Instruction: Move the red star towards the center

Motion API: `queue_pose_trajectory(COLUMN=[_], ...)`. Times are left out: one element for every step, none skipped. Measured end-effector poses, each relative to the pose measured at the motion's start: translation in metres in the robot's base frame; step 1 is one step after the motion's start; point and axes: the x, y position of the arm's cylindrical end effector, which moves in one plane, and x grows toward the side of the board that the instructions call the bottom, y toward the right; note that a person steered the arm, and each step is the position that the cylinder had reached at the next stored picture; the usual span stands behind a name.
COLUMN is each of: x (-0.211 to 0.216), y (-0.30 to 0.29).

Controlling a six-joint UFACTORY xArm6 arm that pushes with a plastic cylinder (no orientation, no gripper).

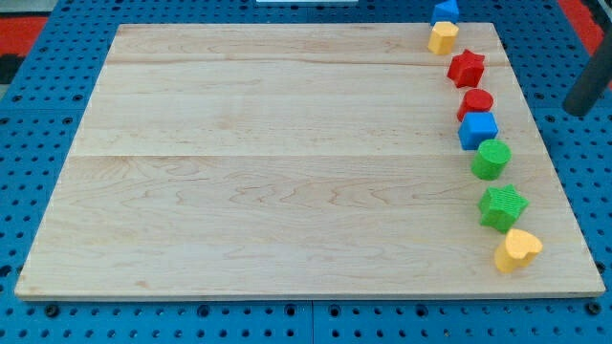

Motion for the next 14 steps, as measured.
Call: queue_pose_trajectory(x=[-0.033, -0.041, -0.043, -0.053, -0.083, -0.092, -0.09, -0.07, -0.054, -0.051, -0.043, -0.029, -0.001, 0.039], y=[-0.002, -0.04, -0.045, -0.04, -0.038, -0.069, -0.128, -0.16, -0.137, -0.118, -0.132, -0.162, -0.185, -0.196])
